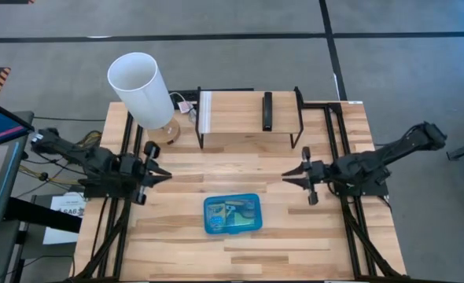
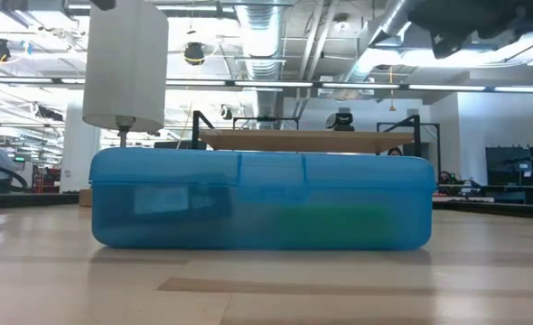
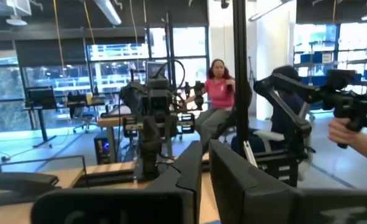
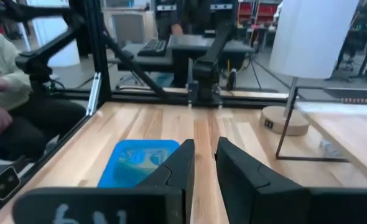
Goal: Pack school essentials
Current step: Return to Home Position
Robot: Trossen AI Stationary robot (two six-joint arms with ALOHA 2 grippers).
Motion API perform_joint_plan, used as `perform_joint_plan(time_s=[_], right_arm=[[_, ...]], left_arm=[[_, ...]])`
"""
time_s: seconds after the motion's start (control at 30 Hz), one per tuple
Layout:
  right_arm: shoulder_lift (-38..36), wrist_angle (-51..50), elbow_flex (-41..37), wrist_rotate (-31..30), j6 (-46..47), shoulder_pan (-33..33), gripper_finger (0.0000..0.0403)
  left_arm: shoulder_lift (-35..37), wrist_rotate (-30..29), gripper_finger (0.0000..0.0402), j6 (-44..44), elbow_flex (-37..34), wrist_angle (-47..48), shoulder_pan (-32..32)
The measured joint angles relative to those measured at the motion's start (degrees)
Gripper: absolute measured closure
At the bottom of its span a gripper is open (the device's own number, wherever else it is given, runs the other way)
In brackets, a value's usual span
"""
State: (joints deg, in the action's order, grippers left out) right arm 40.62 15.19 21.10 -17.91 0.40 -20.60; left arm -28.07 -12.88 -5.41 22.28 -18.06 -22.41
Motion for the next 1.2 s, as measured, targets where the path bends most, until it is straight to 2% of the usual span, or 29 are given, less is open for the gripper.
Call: perform_joint_plan(time_s=[0.13,0.33,0.63,0.87,1.2], right_arm=[[-6.14,0.02,-3.43,-0.55,-0.47,0.64,0.0312],[-16.04,-0.45,-8.27,-0.59,-1.60,1.47,0.0312],[-31.18,-4.15,-15.01,-0.60,-1.97,3.58,0.0312],[-40.15,-7.45,-19.91,-0.84,-1.92,3.94,0.0312],[-39.98,-10.92,-20.65,-1.93,0.81,4.31,0.0319]], left_arm=[[6.59,-0.40,0.0399,0.01,0.00,6.17,0.02],[15.36,-2.02,0.0401,0.02,-0.11,12.85,0.02],[27.97,-2.94,0.0401,1.41,-9.91,13.39,0.02],[28.05,-3.70,0.0401,2.65,-14.59,10.78,-0.03],[27.88,-2.93,0.0401,6.08,-20.90,7.99,0.00]])
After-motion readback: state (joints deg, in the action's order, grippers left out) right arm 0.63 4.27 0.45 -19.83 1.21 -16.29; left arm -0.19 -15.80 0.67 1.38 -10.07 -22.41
